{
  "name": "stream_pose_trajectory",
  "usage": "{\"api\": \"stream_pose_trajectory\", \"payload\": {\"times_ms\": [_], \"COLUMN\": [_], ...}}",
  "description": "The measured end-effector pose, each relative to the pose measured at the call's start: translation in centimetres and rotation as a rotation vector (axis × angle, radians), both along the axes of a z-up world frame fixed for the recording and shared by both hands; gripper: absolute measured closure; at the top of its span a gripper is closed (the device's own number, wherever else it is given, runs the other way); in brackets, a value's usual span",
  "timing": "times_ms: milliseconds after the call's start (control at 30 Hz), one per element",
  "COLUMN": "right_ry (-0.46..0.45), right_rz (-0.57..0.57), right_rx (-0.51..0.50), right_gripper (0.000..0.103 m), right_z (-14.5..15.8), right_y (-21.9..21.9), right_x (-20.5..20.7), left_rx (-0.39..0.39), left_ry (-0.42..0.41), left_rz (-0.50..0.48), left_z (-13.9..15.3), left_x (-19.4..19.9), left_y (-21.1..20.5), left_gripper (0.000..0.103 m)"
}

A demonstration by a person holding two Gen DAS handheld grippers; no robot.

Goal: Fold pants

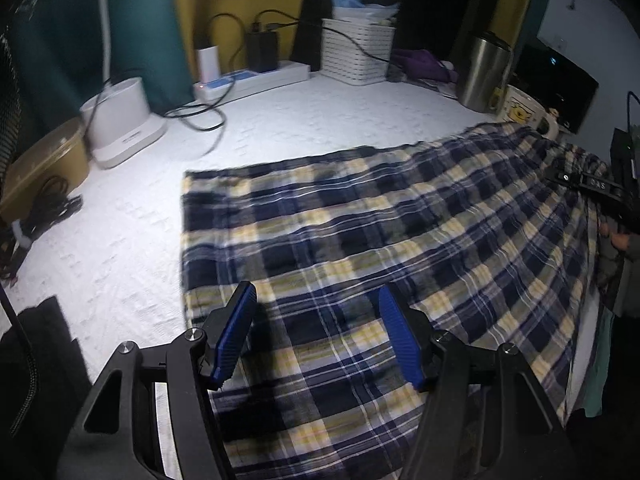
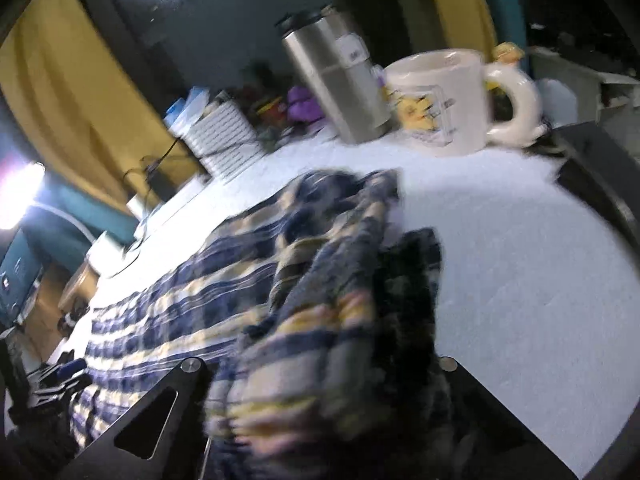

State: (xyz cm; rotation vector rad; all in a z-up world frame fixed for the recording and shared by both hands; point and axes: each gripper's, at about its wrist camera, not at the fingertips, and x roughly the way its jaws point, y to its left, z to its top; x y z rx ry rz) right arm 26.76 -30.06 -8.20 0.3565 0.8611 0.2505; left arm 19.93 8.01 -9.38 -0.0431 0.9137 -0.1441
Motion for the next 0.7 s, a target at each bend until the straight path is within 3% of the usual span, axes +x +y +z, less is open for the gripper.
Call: {"api": "stream_pose_trajectory", "payload": {"times_ms": [233,400,700], "right_ry": [-0.031,-0.007,0.000], "right_rz": [-0.041,-0.034,-0.052], "right_rx": [-0.062,-0.084,-0.091], "right_gripper": [0.094,0.094,0.094], "right_z": [1.3,0.2,0.0], "right_y": [-2.8,-2.3,-1.9], "right_x": [1.8,2.3,2.1], "left_rx": [0.004,-0.034,-0.054], "left_ry": [-0.014,0.037,-0.016], "left_rz": [-0.050,0.002,0.013], "left_z": [0.7,-1.5,-1.7], "left_x": [1.9,3.3,2.1], "left_y": [-1.3,0.1,0.7], "left_gripper": [0.039,0.039,0.039]}}
